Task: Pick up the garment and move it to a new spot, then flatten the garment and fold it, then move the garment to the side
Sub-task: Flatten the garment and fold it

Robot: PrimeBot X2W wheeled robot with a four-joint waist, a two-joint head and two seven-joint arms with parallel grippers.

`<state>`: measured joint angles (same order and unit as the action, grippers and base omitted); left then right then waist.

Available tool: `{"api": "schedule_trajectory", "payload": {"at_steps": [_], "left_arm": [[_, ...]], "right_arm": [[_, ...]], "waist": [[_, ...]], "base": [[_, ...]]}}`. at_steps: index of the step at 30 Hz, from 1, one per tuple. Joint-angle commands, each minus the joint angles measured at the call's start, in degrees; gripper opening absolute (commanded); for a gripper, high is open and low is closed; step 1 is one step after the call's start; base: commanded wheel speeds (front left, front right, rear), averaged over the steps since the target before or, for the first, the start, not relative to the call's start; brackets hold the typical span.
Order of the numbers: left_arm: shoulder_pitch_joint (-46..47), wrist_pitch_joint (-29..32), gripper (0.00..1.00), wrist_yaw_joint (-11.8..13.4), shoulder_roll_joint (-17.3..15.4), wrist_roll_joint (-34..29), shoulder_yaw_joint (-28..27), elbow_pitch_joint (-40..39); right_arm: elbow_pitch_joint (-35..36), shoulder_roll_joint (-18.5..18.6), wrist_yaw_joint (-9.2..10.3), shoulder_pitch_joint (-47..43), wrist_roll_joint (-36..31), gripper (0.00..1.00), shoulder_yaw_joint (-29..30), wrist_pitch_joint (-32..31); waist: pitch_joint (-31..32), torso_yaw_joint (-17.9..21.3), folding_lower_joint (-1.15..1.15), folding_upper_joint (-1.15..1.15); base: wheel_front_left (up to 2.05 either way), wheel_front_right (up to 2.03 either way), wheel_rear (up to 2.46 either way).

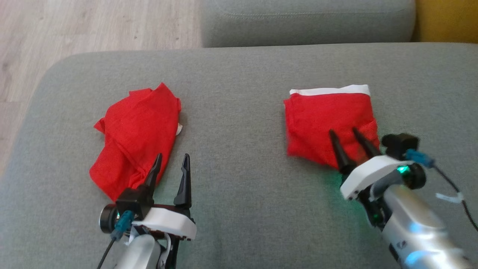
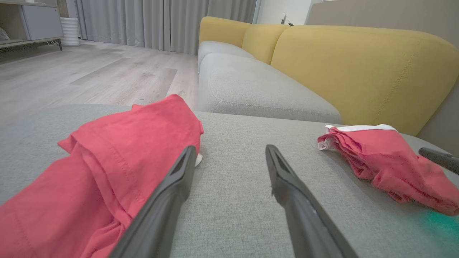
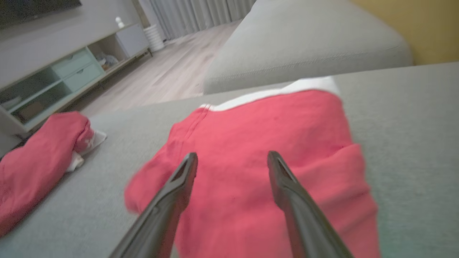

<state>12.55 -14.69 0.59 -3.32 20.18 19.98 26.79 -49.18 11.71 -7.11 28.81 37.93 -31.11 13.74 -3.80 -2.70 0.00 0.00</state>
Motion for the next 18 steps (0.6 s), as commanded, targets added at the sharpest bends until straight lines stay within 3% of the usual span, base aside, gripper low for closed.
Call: {"api": "schedule_trajectory", "payload": {"at_steps": [1,7,12,18], "left_arm": [[1.22,-0.29,1.0,0.41,-0.91,0.29,-2.33,-2.05],[0.59,-0.29,1.0,0.7,-1.01,0.3,-3.06,-3.44],[-0.14,-0.3,1.0,0.68,-0.93,0.06,-3.58,-4.6],[-0.43,-0.3,1.0,0.33,-0.69,-0.28,-3.77,-5.42]], "right_arm": [[2.21,0.57,-0.37,1.31,0.0,1.0,0.94,0.99],[11.3,-0.22,-0.37,-3.44,-8.63,1.0,15.85,1.23],[21.79,-6.6,-0.37,-12.23,-22.45,1.0,29.68,1.25],[28.13,-8.73,-0.37,-17.62,-27.81,1.0,33.23,1.25]], "waist": [[0.4,0.48,0.0,0.0],[0.76,1.95,0.0,0.0],[0.47,2.79,0.0,0.0],[-0.65,3.22,0.0,0.0]], "base": [[0.0,0.0,0.0],[0.0,0.0,0.0],[0.0,0.0,0.0],[0.0,0.0,0.0]]}}
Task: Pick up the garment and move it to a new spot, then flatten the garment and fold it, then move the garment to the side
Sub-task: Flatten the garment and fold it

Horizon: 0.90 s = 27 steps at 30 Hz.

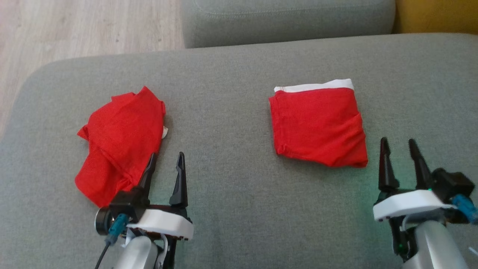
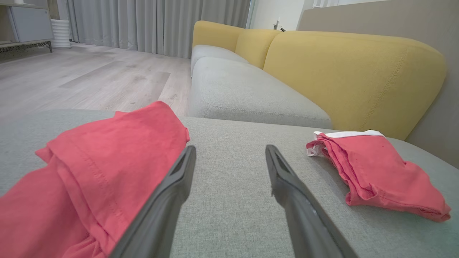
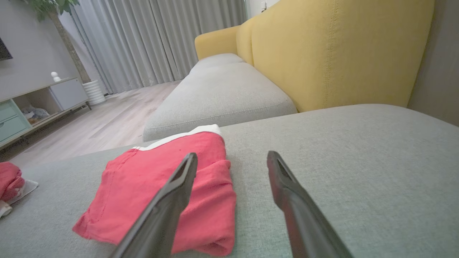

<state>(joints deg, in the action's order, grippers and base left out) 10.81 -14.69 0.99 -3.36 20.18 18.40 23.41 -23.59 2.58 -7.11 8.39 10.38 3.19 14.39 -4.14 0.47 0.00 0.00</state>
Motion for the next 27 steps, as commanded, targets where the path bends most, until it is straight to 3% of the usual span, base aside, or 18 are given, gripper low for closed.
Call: {"api": "schedule_trajectory", "payload": {"at_steps": [1,5,6,15,27], "left_arm": [[1.4,-0.3,1.0,-0.17,-0.62,-0.39,-2.16,-2.14],[2.36,-0.3,1.0,-0.51,-0.48,-0.82,-2.2,-2.65],[2.68,-0.3,1.0,-0.59,-0.45,-0.92,-2.21,-2.71],[5.62,-0.3,1.0,-1.42,-0.04,-1.68,-1.33,-2.7],[8.75,-0.3,1.0,-1.63,0.33,-1.57,-0.33,-2.18]], "right_arm": [[3.09,0.36,-0.37,2.56,0.26,1.0,-1.25,0.6],[4.42,0.33,-0.37,4.14,0.71,0.99,-1.84,0.6],[4.56,0.32,-0.37,4.96,0.35,0.0,-1.93,0.61],[-2.56,0.31,-0.37,15.38,-4.12,0.0,0.44,0.61],[-26.3,1.09,-0.37,28.49,-15.62,0.0,8.73,-0.92]], "waist": [[-0.6,0.0,0.0,0.0],[-2.7,-0.46,0.0,0.0],[-3.33,-0.67,0.0,0.0],[-9.39,-3.99,0.0,0.0],[-13.72,-8.98,0.0,0.0]], "base": [[0.0,0.0,0.0],[0.0,0.0,0.0],[0.0,0.0,0.0],[0.0,0.0,0.0],[0.0,0.0,0.0]]}}
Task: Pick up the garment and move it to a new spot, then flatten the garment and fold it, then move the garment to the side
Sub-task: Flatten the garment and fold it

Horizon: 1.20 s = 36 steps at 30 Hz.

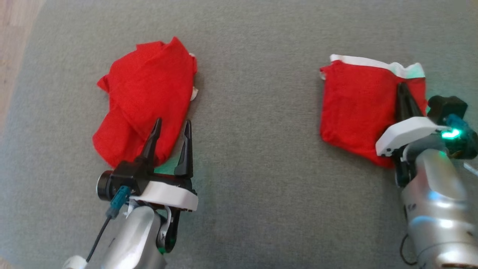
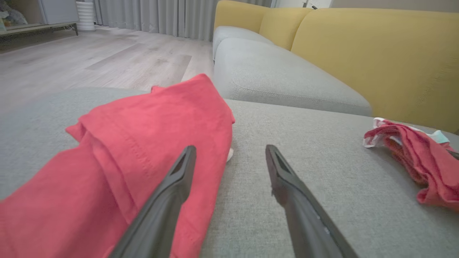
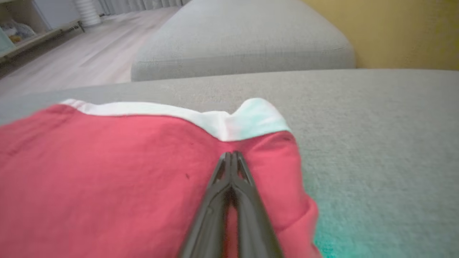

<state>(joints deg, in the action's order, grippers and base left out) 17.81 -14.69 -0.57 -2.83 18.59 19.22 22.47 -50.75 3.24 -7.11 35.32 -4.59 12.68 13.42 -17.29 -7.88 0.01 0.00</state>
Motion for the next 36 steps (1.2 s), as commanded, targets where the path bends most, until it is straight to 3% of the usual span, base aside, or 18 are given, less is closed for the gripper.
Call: {"api": "schedule_trajectory", "payload": {"at_steps": [1,4,8,16,22,30,36], "left_arm": [[1.81,-0.3,1.0,-0.09,-0.18,0.01,-1.08,-1.18],[1.78,-0.3,1.0,-0.09,-0.15,0.05,-1.11,-1.0],[1.61,-0.3,1.0,-0.09,-0.12,0.06,-1.28,-0.53],[1.46,-0.3,1.0,-0.07,-0.09,0.05,-0.82,-0.2],[1.18,-0.3,1.0,0.01,-0.07,0.22,-0.5,-0.23],[-0.18,-0.3,1.0,0.4,-0.06,0.34,-1.63,-0.32],[-1.65,-0.3,1.0,0.48,-0.06,0.1,-2.87,-0.83]], "right_arm": [[-0.49,0.64,-0.37,2.34,-1.6,0.0,0.03,0.14],[-2.42,0.47,-0.37,4.42,-3.19,0.0,1.69,0.9],[-1.69,-0.14,-0.37,6.18,-3.12,0.0,-0.3,1.5],[0.97,-0.34,-0.37,5.03,7.24,0.0,-15.32,1.56],[-7.25,-0.35,-0.37,4.69,10.81,0.0,-24.02,-1.07],[-6.35,-0.35,-0.37,4.5,13.38,0.0,-23.9,1.44],[7.3,-0.35,-0.37,-2.98,13.54,0.0,-17.1,1.56]], "waist": [[-0.69,-0.86,-0.01,0.0],[-0.53,-1.15,-0.01,0.0],[0.33,-1.2,-0.01,0.0],[1.53,-1.58,-0.01,0.0],[2.06,-1.99,-0.01,0.0],[4.15,-0.36,-0.01,0.0],[6.7,2.37,-0.01,0.0]], "base": [[0.0,0.0,0.0],[0.0,0.0,0.0],[0.0,0.0,0.0],[0.0,0.0,0.0],[0.0,0.0,0.0],[0.0,0.0,0.0],[0.0,0.0,0.0]]}}
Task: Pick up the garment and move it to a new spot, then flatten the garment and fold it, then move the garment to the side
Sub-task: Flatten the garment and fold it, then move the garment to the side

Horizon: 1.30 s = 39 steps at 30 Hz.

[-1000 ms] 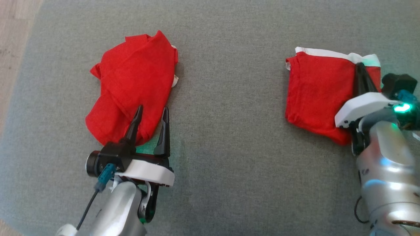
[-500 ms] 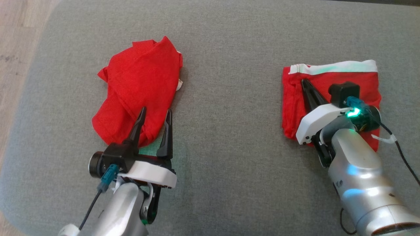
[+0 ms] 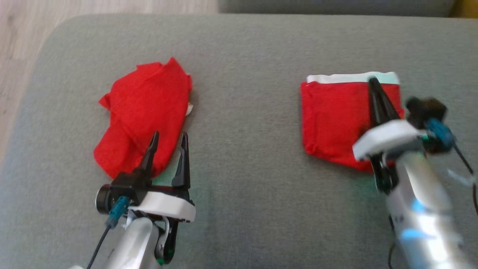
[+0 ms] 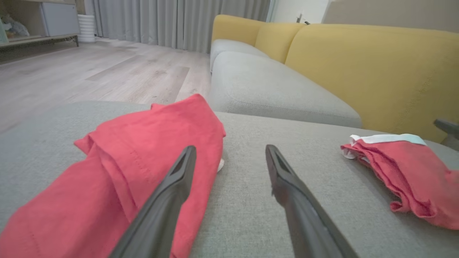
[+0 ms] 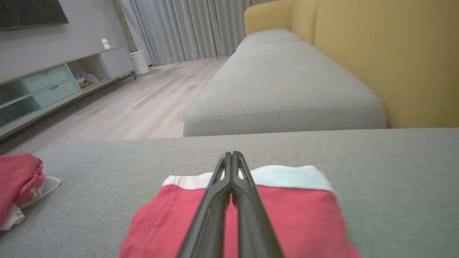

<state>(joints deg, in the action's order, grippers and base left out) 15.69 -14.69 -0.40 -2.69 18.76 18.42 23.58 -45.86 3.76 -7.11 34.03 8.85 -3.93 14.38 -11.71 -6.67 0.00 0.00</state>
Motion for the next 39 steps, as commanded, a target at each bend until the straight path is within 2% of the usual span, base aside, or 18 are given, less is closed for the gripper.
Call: {"api": "schedule_trajectory", "payload": {"at_steps": [1,4,5,6,7,10,15,28,33,39], "left_arm": [[0.22,-0.3,1.0,0.33,-0.2,-0.11,-2.32,-2.01],[-0.57,-0.3,1.0,0.4,-0.2,-0.28,-2.98,-2.26],[-0.79,-0.3,1.0,0.34,-0.2,-0.34,-3.1,-2.32],[-1.01,-0.3,1.0,0.28,-0.2,-0.43,-3.21,-2.33],[-1.21,-0.3,1.0,0.23,-0.2,-0.57,-3.29,-2.32],[-2.07,-0.3,1.0,0.19,-0.22,-1.04,-3.85,-2.07],[-3.23,-0.3,1.0,0.0,-0.21,-1.13,-4.28,-1.77],[-3.32,-0.3,1.0,0.21,-0.2,-0.71,-4.29,-2.41],[-2.19,-0.3,1.0,0.02,-0.2,-1.05,-3.9,-2.77],[-0.33,-0.3,1.0,-0.28,-0.2,-1.19,-3.18,-2.63]], "right_arm": [[4.61,-0.88,-0.37,-3.44,0.43,0.0,0.16,0.6],[11.56,-0.88,-0.37,-8.48,-0.2,0.0,2.86,0.61],[13.98,-0.88,-0.37,-10.13,-0.47,0.2,3.45,0.61],[16.15,-0.88,-0.37,-11.88,-0.9,0.64,3.69,0.61],[18.11,-0.88,-0.37,-13.59,-1.28,1.0,4.03,0.61],[23.4,-0.88,-0.37,-19.42,-1.27,1.0,4.45,0.61],[24.87,-0.88,-0.37,-23.94,-0.27,1.0,3.62,0.62],[25.36,-0.88,-0.37,-23.39,-0.66,1.0,3.55,0.62],[21.81,-0.88,-0.37,-19.28,-2.8,1.0,6.23,-0.04],[13.1,-0.88,-0.37,-10.73,-4.51,1.0,10.07,-5.33]], "waist": [[1.55,1.69,0.0,0.0],[2.48,3.09,0.0,0.0],[2.69,3.48,0.0,0.0],[2.94,3.9,0.0,0.0],[3.15,4.24,0.0,0.0],[4.1,5.26,0.0,0.0],[5.13,5.81,0.0,0.0],[4.56,5.5,0.0,0.0],[2.11,4.52,0.0,0.0],[-1.29,2.68,0.0,0.0]], "base": [[0.0,0.0,0.0],[0.0,0.0,0.0],[0.0,0.0,0.0],[0.0,0.0,0.0],[0.0,0.0,0.0],[0.0,0.0,0.0],[0.0,0.0,0.0],[0.0,0.0,0.0],[0.0,0.0,0.0],[0.0,0.0,0.0]]}}
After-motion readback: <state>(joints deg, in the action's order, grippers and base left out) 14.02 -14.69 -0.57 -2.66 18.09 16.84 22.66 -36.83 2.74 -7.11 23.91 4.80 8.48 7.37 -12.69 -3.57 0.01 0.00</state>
